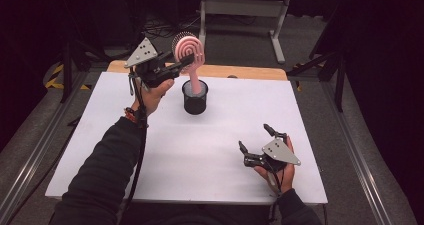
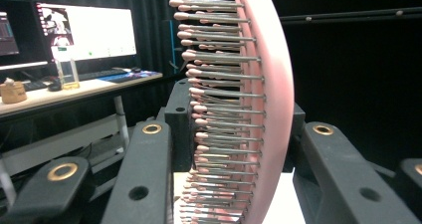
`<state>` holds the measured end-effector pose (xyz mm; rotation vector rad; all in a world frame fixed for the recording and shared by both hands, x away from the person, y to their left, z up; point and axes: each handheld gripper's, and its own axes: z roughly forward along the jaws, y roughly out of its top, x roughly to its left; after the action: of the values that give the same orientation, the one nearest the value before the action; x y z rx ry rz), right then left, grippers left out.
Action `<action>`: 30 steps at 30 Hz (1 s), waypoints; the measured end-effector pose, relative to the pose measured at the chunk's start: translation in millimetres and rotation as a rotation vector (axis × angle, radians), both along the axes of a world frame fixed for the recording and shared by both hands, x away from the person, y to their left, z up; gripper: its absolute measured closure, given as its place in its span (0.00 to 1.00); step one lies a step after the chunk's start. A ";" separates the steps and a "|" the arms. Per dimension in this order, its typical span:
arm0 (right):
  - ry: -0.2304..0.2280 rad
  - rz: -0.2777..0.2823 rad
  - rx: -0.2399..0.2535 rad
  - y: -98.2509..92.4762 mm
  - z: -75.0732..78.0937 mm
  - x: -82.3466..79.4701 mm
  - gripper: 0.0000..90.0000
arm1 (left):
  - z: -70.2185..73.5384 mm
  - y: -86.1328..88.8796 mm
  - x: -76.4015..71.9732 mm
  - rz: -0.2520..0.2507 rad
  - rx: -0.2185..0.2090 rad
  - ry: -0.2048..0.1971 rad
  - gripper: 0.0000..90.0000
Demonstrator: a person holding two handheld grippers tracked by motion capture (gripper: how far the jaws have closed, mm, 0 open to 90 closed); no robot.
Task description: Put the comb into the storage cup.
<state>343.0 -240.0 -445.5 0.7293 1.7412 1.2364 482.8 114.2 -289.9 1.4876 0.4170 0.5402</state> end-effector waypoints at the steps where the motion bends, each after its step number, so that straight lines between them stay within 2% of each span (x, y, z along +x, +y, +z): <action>1: 0.000 0.000 0.000 -0.2 0.2 -0.2 0.08 | -0.1 -1.5 0.8 0.001 0.000 -0.004 0.71; 3: 0.000 0.003 -0.003 -0.5 0.7 -0.6 0.08 | -0.2 -4.6 3.0 0.012 0.020 -0.015 0.71; 8: -0.017 -0.014 0.018 -1.7 1.4 -1.5 0.09 | -3.1 -9.8 9.2 0.025 0.033 -0.015 0.71; 13: -0.001 -0.007 0.014 -1.4 0.6 -0.5 0.09 | -7.0 -14.3 15.3 0.033 0.031 -0.010 0.71; 20: 0.014 0.013 0.001 0.8 -0.4 -0.3 0.09 | -12.5 -19.2 22.1 0.055 0.054 -0.006 0.71; 24: 0.020 0.023 0.001 1.2 -0.8 -0.1 0.09 | -17.8 -18.1 29.5 0.065 0.039 0.016 0.71; 25: 0.019 0.023 0.001 1.3 -0.6 -0.1 0.09 | -20.1 -18.9 31.8 0.068 0.049 0.020 0.71; 28: 0.019 0.023 0.001 1.0 -0.4 -0.3 0.09 | -25.0 -19.2 36.6 0.069 0.036 0.043 0.71; 30: 0.021 0.024 0.000 1.1 -0.5 -0.3 0.09 | -27.7 -19.3 39.4 0.076 0.042 0.052 0.71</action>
<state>342.7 -238.9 -446.0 0.7254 1.7724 1.2487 522.3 94.9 -317.7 1.5332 0.5075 0.5741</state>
